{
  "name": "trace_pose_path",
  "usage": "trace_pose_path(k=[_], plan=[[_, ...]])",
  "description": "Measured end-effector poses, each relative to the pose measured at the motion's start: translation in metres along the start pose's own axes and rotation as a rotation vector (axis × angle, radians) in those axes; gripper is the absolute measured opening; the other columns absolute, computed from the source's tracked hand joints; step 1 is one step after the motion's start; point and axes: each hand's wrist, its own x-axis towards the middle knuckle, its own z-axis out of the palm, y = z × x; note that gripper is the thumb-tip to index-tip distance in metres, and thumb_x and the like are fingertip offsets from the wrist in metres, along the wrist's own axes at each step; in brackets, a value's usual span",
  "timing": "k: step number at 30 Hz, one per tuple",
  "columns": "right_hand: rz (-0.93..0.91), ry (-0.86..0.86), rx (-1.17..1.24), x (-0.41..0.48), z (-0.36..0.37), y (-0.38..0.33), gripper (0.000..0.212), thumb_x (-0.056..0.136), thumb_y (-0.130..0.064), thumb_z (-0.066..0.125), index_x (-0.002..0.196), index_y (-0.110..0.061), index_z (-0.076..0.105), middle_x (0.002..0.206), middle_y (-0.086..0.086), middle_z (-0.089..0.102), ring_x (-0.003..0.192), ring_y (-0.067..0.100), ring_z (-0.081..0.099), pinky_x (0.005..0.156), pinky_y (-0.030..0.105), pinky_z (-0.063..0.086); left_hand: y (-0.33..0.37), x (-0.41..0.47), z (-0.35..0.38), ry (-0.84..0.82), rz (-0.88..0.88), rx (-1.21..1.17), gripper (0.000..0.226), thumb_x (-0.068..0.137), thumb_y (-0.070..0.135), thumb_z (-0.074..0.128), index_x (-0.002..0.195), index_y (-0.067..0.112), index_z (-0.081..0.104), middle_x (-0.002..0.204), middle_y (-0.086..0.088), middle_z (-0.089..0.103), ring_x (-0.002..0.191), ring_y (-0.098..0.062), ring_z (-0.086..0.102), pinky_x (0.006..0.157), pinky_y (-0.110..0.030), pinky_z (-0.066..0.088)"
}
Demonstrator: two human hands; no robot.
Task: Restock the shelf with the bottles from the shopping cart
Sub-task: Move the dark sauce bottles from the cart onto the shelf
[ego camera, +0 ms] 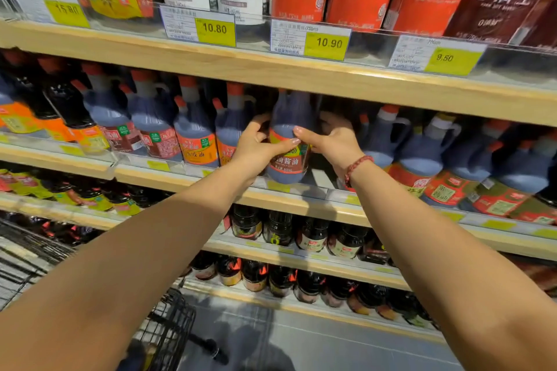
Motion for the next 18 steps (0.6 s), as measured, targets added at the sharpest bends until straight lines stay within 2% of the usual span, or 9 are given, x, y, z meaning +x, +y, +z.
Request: trace_pose_path(k=[3,7,10,14,16,18], plan=[[-0.045,0.033,-0.028,0.003,0.005,0.008,0.072,0.073,-0.021,0.078,0.134,-0.005,0.043,0.133,0.011,0.051,0.12,0.02,0.05,0.1,0.037,0.045,-0.009,0.005,-0.001,-0.002,0.015,0.007,0.064,0.072,0.012,0.08,0.125,0.02,0.045,0.119,-0.01,0.062,0.105,-0.019,0.062,0.086,-0.033,0.054],[-0.084,0.05,-0.06,0.012,0.008,0.013,0.074,0.072,-0.023,0.079,0.134,-0.007,0.043,0.139,0.012,0.047,0.128,0.022,0.044,0.105,0.036,0.04,-0.015,0.012,-0.002,0.025,0.077,0.022,0.072,0.073,0.01,0.079,0.134,0.016,0.041,0.123,-0.006,0.058,0.104,-0.012,0.059,0.079,-0.021,0.052],[-0.095,0.058,-0.04,0.017,0.009,0.019,0.072,0.072,-0.02,0.079,0.134,-0.007,0.043,0.138,0.013,0.047,0.127,0.022,0.044,0.105,0.036,0.041,-0.021,0.017,0.002,0.029,0.118,0.041,0.071,0.074,0.009,0.078,0.135,0.015,0.041,0.125,-0.005,0.057,0.11,-0.015,0.057,0.086,-0.025,0.051],[-0.091,0.029,-0.029,0.018,0.009,0.042,0.069,0.073,-0.019,0.078,0.132,-0.005,0.045,0.132,0.013,0.053,0.12,0.022,0.052,0.103,0.042,0.044,-0.041,0.018,0.006,0.013,0.125,0.09,0.068,0.074,0.011,0.078,0.133,0.015,0.045,0.127,-0.005,0.058,0.114,-0.015,0.056,0.098,-0.031,0.047],[-0.112,0.036,-0.03,0.017,0.01,0.051,0.072,0.071,-0.022,0.08,0.132,-0.006,0.045,0.128,0.012,0.056,0.117,0.022,0.055,0.102,0.044,0.045,-0.05,0.019,0.005,0.01,0.137,0.122,0.069,0.074,0.013,0.078,0.134,0.017,0.045,0.127,-0.002,0.058,0.115,-0.014,0.055,0.098,-0.027,0.045],[-0.15,0.053,-0.04,0.016,0.012,0.057,0.081,0.068,-0.027,0.081,0.135,-0.008,0.039,0.13,0.011,0.054,0.119,0.02,0.053,0.102,0.041,0.045,-0.054,0.02,0.003,-0.002,0.158,0.142,0.069,0.075,0.015,0.078,0.135,0.019,0.044,0.127,0.001,0.058,0.112,-0.008,0.055,0.092,-0.016,0.044]])
